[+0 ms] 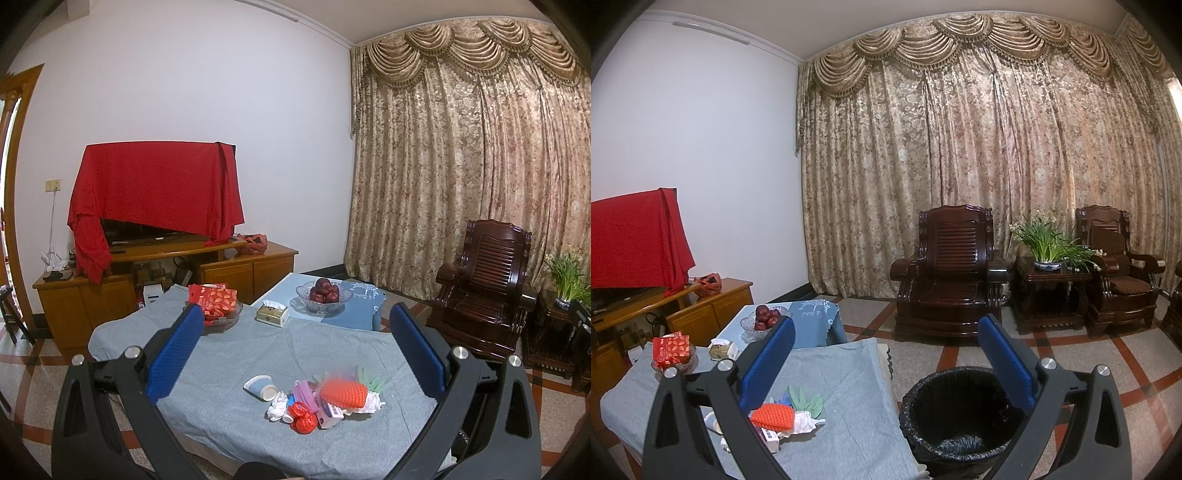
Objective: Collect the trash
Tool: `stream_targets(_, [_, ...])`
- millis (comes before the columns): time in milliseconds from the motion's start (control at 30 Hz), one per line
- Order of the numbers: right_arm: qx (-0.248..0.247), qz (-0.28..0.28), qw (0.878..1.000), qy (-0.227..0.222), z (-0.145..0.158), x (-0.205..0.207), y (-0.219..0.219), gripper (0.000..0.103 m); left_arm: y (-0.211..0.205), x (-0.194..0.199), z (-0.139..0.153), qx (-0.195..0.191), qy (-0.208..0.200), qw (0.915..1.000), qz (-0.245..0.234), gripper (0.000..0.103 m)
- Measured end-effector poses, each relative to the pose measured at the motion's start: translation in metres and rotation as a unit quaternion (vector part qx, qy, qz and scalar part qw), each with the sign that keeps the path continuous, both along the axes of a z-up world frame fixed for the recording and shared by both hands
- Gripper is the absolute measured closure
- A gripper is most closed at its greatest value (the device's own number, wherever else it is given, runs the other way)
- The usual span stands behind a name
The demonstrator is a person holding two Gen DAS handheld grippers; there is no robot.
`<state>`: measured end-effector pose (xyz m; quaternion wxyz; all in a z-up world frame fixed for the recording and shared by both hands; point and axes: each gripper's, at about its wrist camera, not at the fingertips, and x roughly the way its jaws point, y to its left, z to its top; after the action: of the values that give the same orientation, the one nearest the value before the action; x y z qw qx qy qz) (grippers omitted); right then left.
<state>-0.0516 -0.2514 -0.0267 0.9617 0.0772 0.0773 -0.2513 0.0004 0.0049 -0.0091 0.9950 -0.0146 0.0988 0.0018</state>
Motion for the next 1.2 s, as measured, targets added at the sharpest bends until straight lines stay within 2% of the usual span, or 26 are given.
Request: stream_targets(1200, [0.001, -0.003, 1.000, 0.008, -0.004, -0.001, -0.004, 0.006, -0.013, 0.002, -0.003, -0.002, 0.004, 1.0000, 0.002, 0.005])
